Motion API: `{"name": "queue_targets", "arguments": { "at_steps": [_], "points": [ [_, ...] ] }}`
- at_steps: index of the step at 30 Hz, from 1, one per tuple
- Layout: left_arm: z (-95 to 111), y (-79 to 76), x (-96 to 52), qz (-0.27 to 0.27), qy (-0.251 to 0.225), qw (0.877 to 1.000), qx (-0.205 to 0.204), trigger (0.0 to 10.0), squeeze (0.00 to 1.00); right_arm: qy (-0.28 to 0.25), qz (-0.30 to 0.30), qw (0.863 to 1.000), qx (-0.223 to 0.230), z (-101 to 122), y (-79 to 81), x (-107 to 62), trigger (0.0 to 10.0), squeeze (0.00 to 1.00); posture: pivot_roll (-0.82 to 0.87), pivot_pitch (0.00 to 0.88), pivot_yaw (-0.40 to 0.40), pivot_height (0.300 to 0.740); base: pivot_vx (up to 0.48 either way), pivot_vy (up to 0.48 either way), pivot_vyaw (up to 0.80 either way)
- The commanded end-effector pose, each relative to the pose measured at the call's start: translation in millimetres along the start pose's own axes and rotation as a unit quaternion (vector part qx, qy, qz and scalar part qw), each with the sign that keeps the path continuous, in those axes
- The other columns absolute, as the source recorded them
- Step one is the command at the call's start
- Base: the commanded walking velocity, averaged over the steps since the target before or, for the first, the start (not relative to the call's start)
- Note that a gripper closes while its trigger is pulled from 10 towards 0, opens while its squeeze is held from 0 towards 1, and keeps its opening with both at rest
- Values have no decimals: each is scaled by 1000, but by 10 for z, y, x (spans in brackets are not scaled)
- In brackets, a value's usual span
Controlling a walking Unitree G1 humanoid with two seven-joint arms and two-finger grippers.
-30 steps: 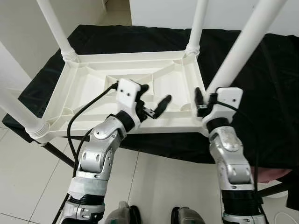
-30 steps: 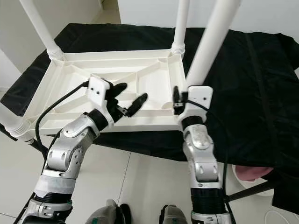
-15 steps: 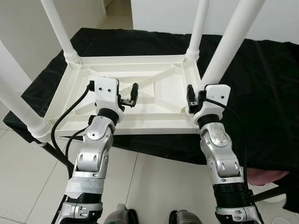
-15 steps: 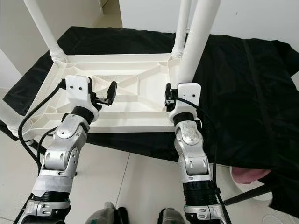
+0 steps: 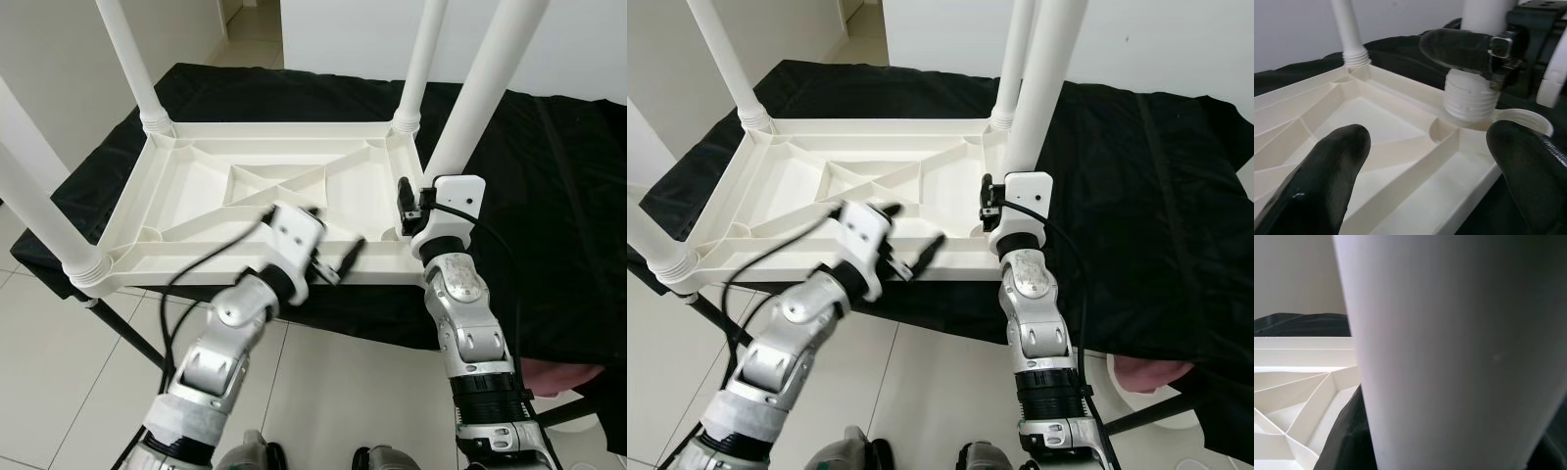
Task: Building children table
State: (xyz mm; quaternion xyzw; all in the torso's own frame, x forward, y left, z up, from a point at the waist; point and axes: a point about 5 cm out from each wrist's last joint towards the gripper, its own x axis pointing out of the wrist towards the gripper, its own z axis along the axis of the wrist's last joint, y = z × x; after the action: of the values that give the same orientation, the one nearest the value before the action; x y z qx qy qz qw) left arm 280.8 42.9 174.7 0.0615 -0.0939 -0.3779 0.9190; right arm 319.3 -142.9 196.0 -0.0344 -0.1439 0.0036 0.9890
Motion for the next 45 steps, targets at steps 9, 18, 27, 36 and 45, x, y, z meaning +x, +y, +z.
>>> {"name": "queue_targets", "arguments": {
  "at_steps": [9, 18, 27, 36, 45],
  "points": [
    [-244, -164, 71, -83, 68, 993, 52, 10000, 0, -15, -18, 1000, -7, 50, -48, 50, 10000, 0, -98, 66, 76, 740, 0, 0, 0],
    [-360, -207, 216, -103, 112, 987, 60, 10000, 0, -16, -41, 999, -16, 72, -139, 15, 10000, 0, -141, 86, 103, 740, 0, 0, 0],
    [-438, -173, 341, -99, 143, 983, 57, 10000, 0, -16, -51, 998, -19, 78, -168, -11, 10000, 0, -150, 94, 114, 740, 0, 0, 0],
    [-468, -110, 382, -104, 153, 981, 53, 0, 0, -13, -55, 998, -21, 70, -163, -17, 10000, 0, -149, 97, 119, 740, 0, 0, 0],
    [-484, -60, 309, -126, 153, 978, 63, 0, 0, -12, -55, 998, -22, 67, -154, -16, 10000, 0, -142, 95, 115, 740, 0, 0, 0]
  ]
}}
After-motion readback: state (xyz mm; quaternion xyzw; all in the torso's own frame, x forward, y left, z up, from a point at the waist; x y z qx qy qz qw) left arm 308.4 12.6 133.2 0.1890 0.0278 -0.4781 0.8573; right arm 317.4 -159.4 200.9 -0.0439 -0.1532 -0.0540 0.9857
